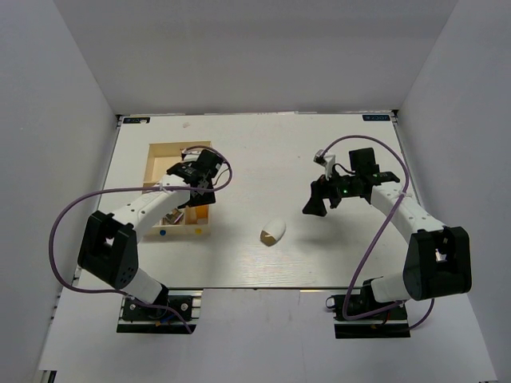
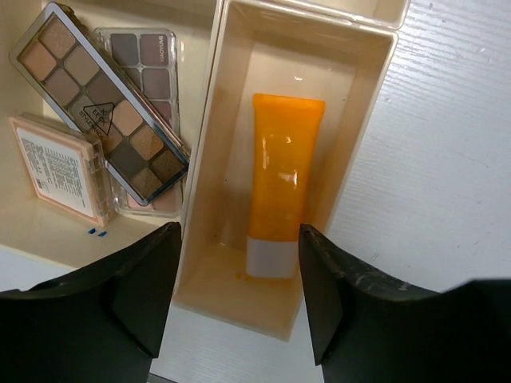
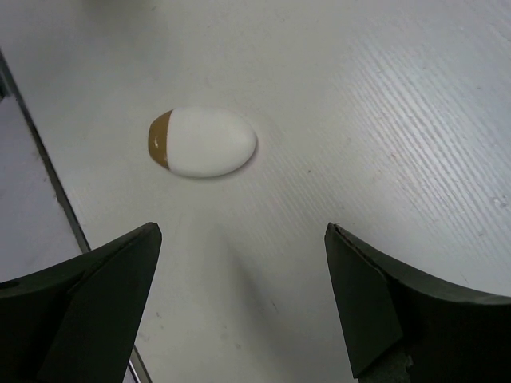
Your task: Organize the makeup
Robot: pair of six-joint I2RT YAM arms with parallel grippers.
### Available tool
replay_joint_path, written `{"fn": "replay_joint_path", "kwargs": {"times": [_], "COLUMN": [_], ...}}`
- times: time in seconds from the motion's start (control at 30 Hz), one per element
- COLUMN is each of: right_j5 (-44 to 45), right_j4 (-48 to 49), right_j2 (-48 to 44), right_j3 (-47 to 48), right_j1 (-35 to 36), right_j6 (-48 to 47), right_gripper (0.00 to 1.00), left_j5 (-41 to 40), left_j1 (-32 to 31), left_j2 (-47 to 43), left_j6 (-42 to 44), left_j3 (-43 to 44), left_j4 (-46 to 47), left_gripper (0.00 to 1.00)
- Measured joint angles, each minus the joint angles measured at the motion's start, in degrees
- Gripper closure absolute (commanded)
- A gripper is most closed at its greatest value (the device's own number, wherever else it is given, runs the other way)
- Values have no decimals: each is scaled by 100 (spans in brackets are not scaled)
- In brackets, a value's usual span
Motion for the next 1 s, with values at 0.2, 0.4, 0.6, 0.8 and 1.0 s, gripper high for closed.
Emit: {"fn": "replay_joint_path", "kwargs": {"times": [0.2,0.4,0.6,0.8,1.0], "right_j5": [-960,-1025,-323,208,658], "right_j4": [-1088,-2164,-2153,-1585,-549], "right_j2": [133,619,909,1025,1392], "right_j3": [166,398,400,450,920], "right_j1": [83,697,1425,1871,1808], "right_j6": [-2048,-4767,-5936,-6166,-4247], "right_gripper": [11,11,11,11,11], "left_j5": [409,1060,1403,1705,2581], "left_j1": [20,-17,-35,-52,-157], "left_j2": [-127,-870,-1775,-2098,-1757], "left_j6": [184,282,120,-28,-92], "left_j3": [236,254,184,-140,-361], "left_j4": [229,614,732,719,1161], "left_gripper": [52,35,23,22,25]}}
